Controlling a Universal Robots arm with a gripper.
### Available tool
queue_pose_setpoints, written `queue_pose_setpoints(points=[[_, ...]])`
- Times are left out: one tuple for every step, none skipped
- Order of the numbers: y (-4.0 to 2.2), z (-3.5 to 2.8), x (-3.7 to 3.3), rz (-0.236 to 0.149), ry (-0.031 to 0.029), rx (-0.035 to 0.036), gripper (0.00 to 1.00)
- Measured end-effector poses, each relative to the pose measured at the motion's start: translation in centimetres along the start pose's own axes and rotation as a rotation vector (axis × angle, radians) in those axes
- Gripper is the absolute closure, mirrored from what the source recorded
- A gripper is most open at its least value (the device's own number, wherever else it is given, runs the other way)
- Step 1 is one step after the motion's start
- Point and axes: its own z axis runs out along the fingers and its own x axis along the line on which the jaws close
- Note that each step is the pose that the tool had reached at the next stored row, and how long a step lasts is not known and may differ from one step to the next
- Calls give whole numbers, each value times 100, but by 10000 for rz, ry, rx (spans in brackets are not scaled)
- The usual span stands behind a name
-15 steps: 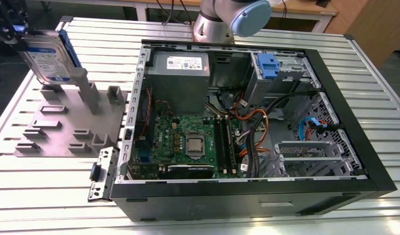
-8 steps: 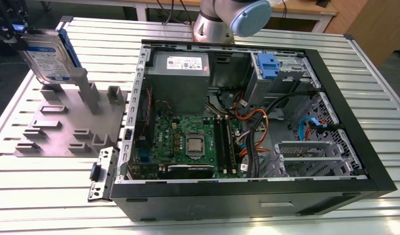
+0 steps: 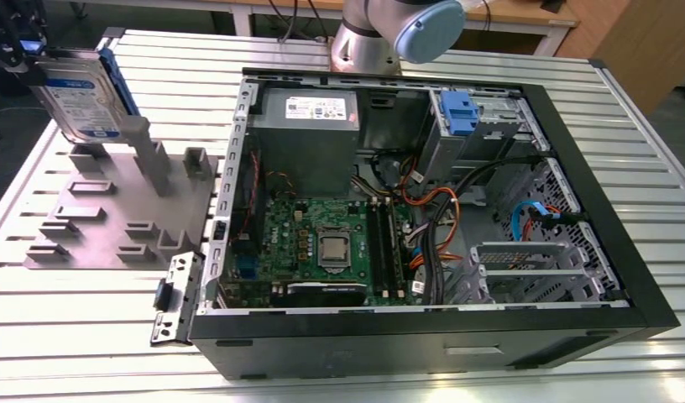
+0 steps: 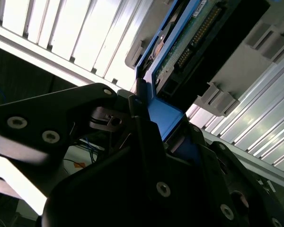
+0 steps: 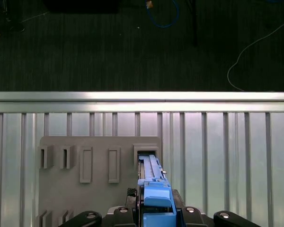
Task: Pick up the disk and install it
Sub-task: 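Pick up the disk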
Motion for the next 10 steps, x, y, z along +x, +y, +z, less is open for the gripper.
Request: queue_pose_setpoints(points=[[0,-1,0,0,0,1,63],[0,-3,0,0,0,0,63],[0,-5,0,0,0,0,63],[0,-7,0,0,0,0,63],[0,-9,0,0,0,0,63],[0,-11,-1,0,0,0,63],[0,-13,-1,0,1,-1,63],[0,-15,-1,0,0,-1,63],[0,-17,-1,0,0,0,63],[0,-19,-1,0,0,0,63]])
